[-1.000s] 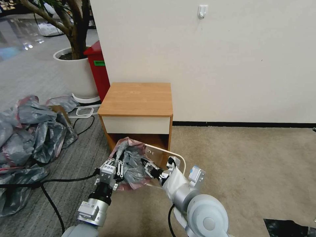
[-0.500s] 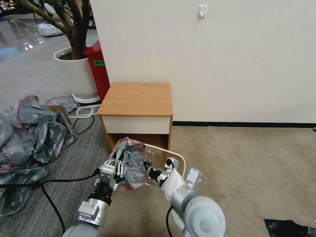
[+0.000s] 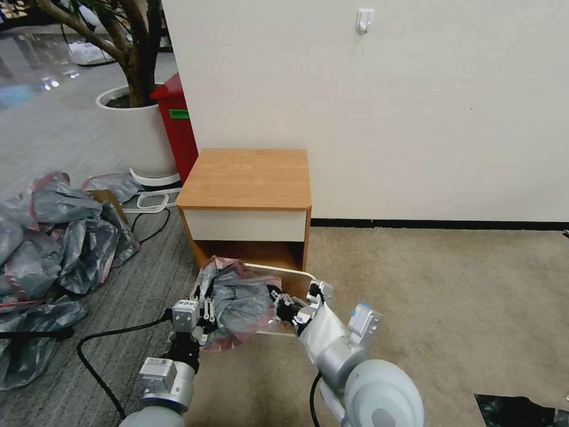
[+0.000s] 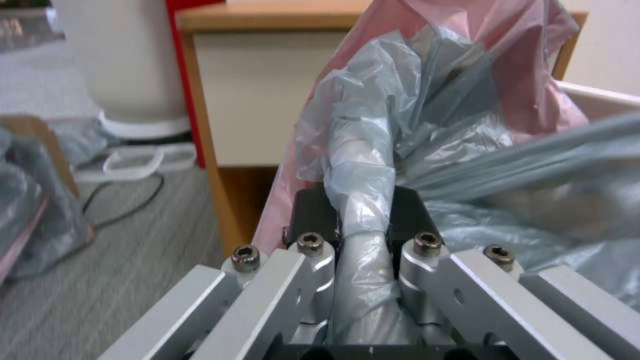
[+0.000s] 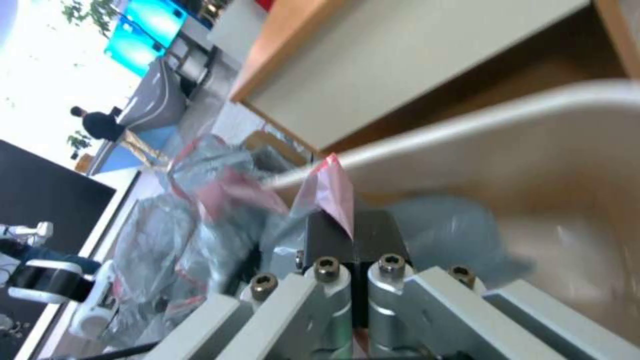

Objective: Pick up the garbage bag from the table and place it over the trash can.

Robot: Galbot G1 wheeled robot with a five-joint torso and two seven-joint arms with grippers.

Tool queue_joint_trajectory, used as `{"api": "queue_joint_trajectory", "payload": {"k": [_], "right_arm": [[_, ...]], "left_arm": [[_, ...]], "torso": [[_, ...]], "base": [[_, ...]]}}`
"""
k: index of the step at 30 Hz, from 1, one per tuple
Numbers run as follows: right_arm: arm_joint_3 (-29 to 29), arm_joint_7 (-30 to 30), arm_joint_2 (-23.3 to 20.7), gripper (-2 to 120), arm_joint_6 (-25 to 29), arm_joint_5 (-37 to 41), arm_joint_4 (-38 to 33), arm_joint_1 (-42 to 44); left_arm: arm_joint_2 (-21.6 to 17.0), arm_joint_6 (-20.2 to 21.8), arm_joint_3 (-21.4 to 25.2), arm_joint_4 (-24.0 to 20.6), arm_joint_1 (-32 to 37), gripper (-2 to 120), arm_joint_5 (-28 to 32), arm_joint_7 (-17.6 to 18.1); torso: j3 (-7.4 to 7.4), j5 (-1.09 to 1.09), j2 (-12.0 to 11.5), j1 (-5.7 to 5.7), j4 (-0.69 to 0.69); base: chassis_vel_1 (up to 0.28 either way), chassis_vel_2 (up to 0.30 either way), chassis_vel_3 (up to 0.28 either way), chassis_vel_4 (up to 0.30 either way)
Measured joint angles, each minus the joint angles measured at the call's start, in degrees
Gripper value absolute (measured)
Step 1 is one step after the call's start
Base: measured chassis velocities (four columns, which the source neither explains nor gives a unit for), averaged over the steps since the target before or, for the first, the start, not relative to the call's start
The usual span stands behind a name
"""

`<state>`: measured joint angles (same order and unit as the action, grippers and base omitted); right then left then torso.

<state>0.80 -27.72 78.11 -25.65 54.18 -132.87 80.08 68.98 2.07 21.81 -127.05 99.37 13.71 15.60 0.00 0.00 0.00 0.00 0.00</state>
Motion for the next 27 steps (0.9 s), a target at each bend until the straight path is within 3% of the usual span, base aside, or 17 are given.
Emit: {"api": "queue_joint_trajectory", "payload": {"k": [18, 27], "right_arm": [[8.6, 1.5, -1.3, 0, 0.2, -0.4, 3.5, -7.4], [9.7, 1.0, -3.6, 0, 0.4, -0.4, 1.2, -5.4]], "left_arm": [[0.2, 0.7, -0.3, -0.6, 0.3, 8, 3.7, -0.1], [0.6, 3.5, 0.2, -1.1, -1.1, 8, 10.6, 3.5]], "torso": [[0.0, 0.0, 0.0, 0.0, 0.0], [0.0, 0.0, 0.0, 0.0, 0.0]], "base": [[0.0, 0.0, 0.0, 0.0], [0.0, 0.0, 0.0, 0.0]]}}
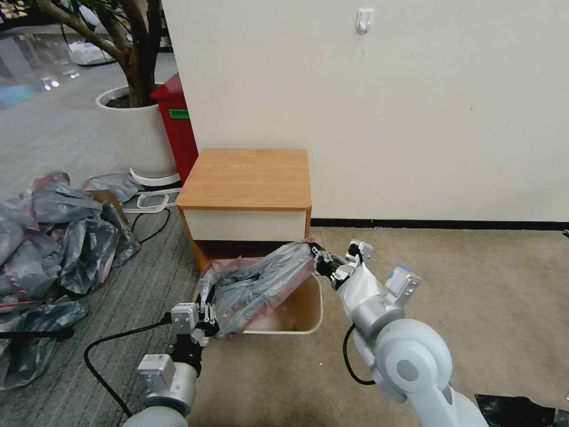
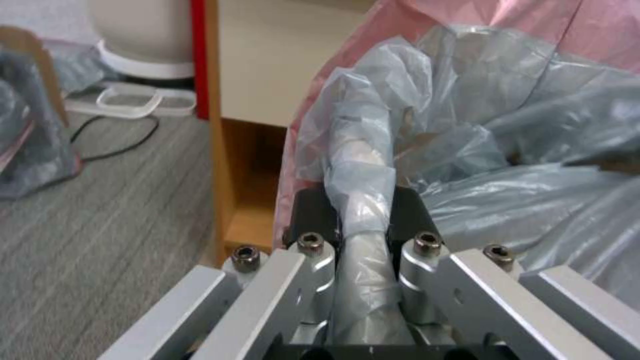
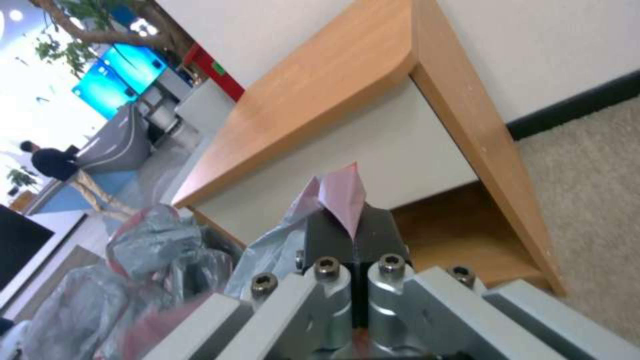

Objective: Pick up the garbage bag from the table and place it over the trash can.

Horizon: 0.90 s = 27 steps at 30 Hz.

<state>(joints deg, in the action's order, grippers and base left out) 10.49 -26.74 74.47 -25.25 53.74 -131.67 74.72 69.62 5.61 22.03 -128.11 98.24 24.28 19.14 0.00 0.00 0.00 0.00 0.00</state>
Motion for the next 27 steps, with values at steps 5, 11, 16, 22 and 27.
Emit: {"api": "queue_joint_trajectory", "payload": {"k": [5, 11, 16, 22, 27], "right_arm": [[0.0, -1.6, -1.2, 0, -0.4, 0.2, -2.6, 3.5], [0.6, -3.8, -2.2, 0, -1.5, 2.0, -3.7, 5.4], [1.3, -4.5, -2.9, 0, -1.7, 2.6, -3.7, 5.4], [2.0, -4.5, -3.1, 0, -1.7, 2.6, -3.1, 4.3], [2.2, -4.4, -3.3, 3, -1.7, 2.4, -3.1, 3.8]], "left_arm": [[0.1, 1.3, 1.3, -0.1, -1.3, 8, 3.8, 1.1], [0.1, 2.2, 2.2, 0.0, -2.3, 8, 6.3, 1.8], [0.0, 2.2, 2.6, 0.0, -2.3, 8, 6.4, 1.8], [0.0, 2.2, 2.7, 0.1, -2.2, 8, 6.4, 1.6], [0.0, 2.2, 2.8, 0.4, -2.1, 8, 6.4, 1.6]], "torso": [[0.0, 0.0, 0.0, 0.0, 0.0], [0.0, 0.0, 0.0, 0.0, 0.0], [0.0, 0.0, 0.0, 0.0, 0.0], [0.0, 0.0, 0.0, 0.0, 0.0], [0.0, 0.0, 0.0, 0.0, 0.0]], "base": [[0.0, 0.0, 0.0, 0.0], [0.0, 0.0, 0.0, 0.0], [0.0, 0.0, 0.0, 0.0], [0.0, 0.0, 0.0, 0.0], [0.0, 0.0, 0.0, 0.0]]}}
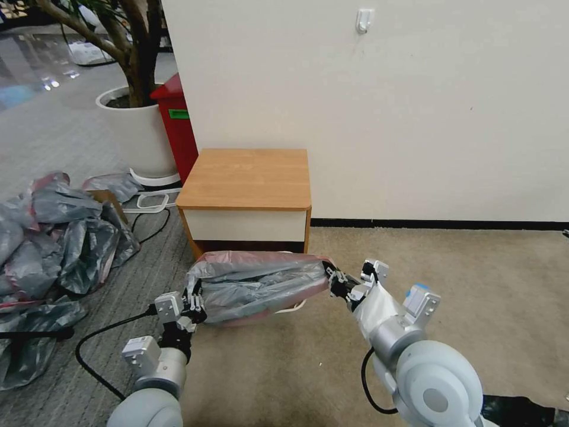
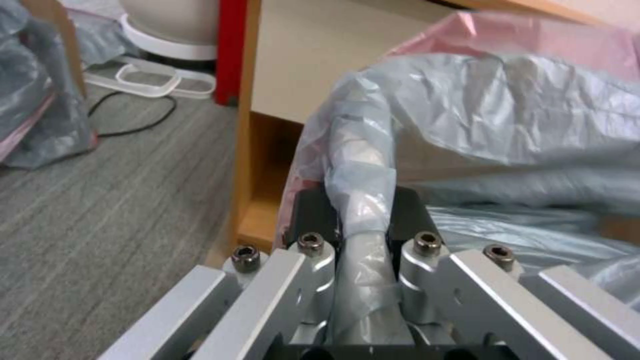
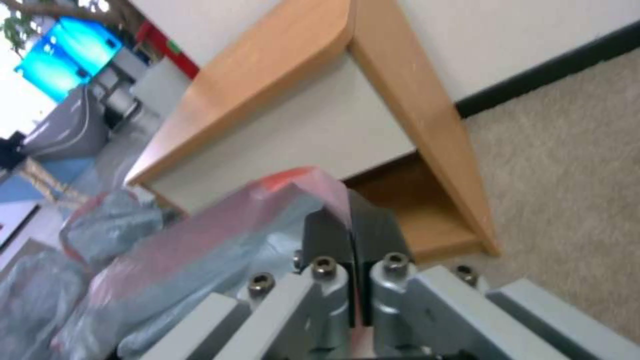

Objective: Pick up the garbage bag from the table and place it over the trash can.

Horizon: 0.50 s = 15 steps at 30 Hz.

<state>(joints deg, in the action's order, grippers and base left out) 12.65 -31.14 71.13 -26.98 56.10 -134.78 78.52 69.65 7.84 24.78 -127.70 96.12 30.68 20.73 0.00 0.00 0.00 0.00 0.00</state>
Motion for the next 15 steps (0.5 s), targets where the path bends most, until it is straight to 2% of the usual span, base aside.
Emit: {"api": "queue_joint_trajectory", "payload": {"k": [2, 4, 5, 7, 9, 10, 14, 15], "right_arm": [[-0.2, 0.5, -0.2, 5, -0.3, -0.1, -0.5, 0.3], [-0.3, 2.0, -0.9, 15, -1.1, -0.5, -1.6, 1.2], [-0.3, 2.0, -0.9, 15, -1.1, -0.5, -1.6, 1.2], [-0.3, 3.2, -2.0, 23, -1.3, -1.3, -2.6, 1.6], [0.0, 5.0, -4.2, 35, -1.3, -2.5, -3.5, 1.6], [0.0, 5.0, -4.2, 35, -1.3, -2.5, -3.5, 1.6], [0.9, 10.8, -8.9, 51, -0.3, -7.4, -3.6, -1.2], [0.9, 10.8, -8.9, 51, -0.3, -7.4, -3.6, -1.2]], "left_arm": [[0.0, 0.0, 0.0, 0.0, 0.0, 8, 0.0, 0.0], [-0.1, 0.0, 0.0, 0.3, -0.2, 8, -0.1, 0.0], [-0.1, 0.0, 0.0, 0.3, -0.2, 8, -0.1, 0.0], [-0.2, 0.0, 0.0, 0.8, -0.6, 8, -0.3, 0.0], [-0.5, -0.4, 0.2, 1.4, -1.0, 8, -1.8, -0.8], [-0.5, -0.4, 0.2, 1.4, -1.0, 8, -1.8, -0.8], [-1.4, -2.5, 0.8, 2.3, -1.3, 8, -5.9, -3.2], [-1.4, -2.5, 0.8, 2.3, -1.3, 8, -5.9, -3.2]], "torso": [[0.0, 0.0, 0.0, 0.0, 0.0], [0.0, 0.0, 0.0, 0.0, 0.0], [0.0, 0.0, 0.0, 0.0, 0.0], [0.0, 0.0, 0.0, 0.0, 0.0], [0.0, 0.0, 0.0, 0.0, 0.0], [0.0, 0.0, 0.0, 0.0, 0.0], [0.0, 0.0, 0.0, 0.0, 0.01], [0.0, 0.0, 0.0, 0.0, 0.01]], "base": [[0.0, 0.0, 0.0, 0.0], [0.0, 0.0, 0.0, 0.0], [0.0, 0.0, 0.0, 0.0], [0.0, 0.0, 0.0, 0.0], [0.0, 0.0, 0.0, 0.0], [0.0, 0.0, 0.0, 0.0], [0.0, 0.0, 0.0, 0.0], [0.0, 0.0, 0.0, 0.0]]}}
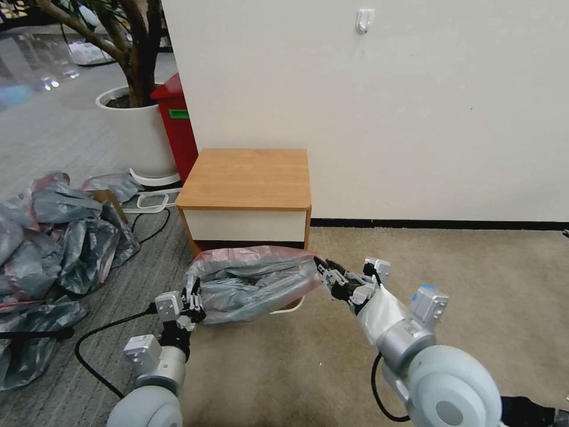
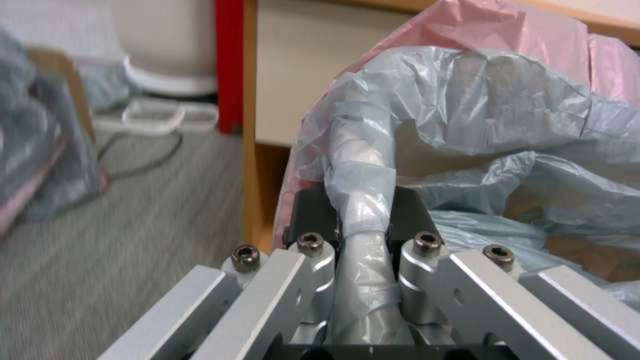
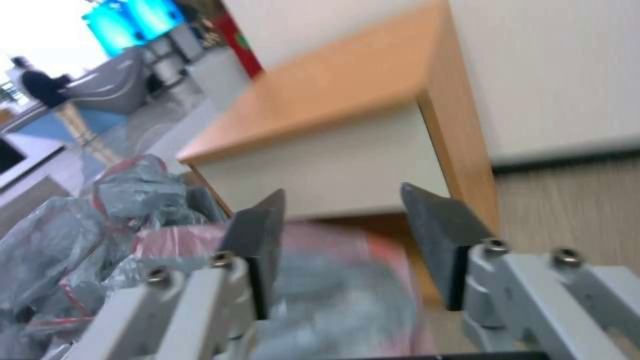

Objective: Pick up the garbage bag from the table and place it over the trash can.

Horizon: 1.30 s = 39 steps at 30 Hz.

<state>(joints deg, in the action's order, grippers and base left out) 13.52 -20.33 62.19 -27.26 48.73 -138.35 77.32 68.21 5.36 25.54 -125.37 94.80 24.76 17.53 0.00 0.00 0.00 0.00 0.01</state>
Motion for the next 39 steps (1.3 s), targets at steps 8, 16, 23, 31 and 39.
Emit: {"api": "queue_joint_trajectory", "payload": {"k": [8, 16, 23, 31, 39], "right_arm": [[-2.2, 13.0, -5.4, 81, -0.6, -4.1, 5.8, -10.0], [-4.0, 18.0, -10.5, 99, -8.5, 1.2, 9.0, -14.7], [-3.3, 14.9, -12.2, 83, -12.7, 6.5, 9.2, -13.7], [-3.3, 14.1, -11.5, 57, -12.1, 6.3, 9.6, -12.0], [-3.7, 14.1, -10.6, 24, -9.8, 3.9, 9.4, -11.2]], "left_arm": [[-1.7, -5.5, 1.3, 1.2, 0.1, 8, -7.0, -6.2], [-2.5, -10.0, 2.7, 1.4, 0.2, 8, -13.0, -10.9], [-2.3, -11.3, 2.9, 1.4, 0.3, 8, -14.2, -12.1], [-2.3, -11.3, 3.0, 1.1, 0.6, 8, -13.1, -12.0], [-2.3, -10.1, 3.1, 0.7, 0.8, 8, -9.1, -11.4]], "torso": [[0.01, 0.0, 0.0, 0.0, -0.02], [0.01, 0.0, 0.0, 0.0, -0.01], [0.0, 0.0, 0.0, 0.0, -0.01], [0.0, 0.0, 0.0, 0.0, -0.01], [0.0, 0.0, 0.0, 0.0, -0.01]], "base": [[0.0, 0.0, 0.0, 0.0], [0.0, 0.0, 0.0, 0.0], [0.0, 0.0, 0.0, 0.0], [0.0, 0.0, 0.0, 0.0], [0.0, 0.0, 0.0, 0.0]]}}
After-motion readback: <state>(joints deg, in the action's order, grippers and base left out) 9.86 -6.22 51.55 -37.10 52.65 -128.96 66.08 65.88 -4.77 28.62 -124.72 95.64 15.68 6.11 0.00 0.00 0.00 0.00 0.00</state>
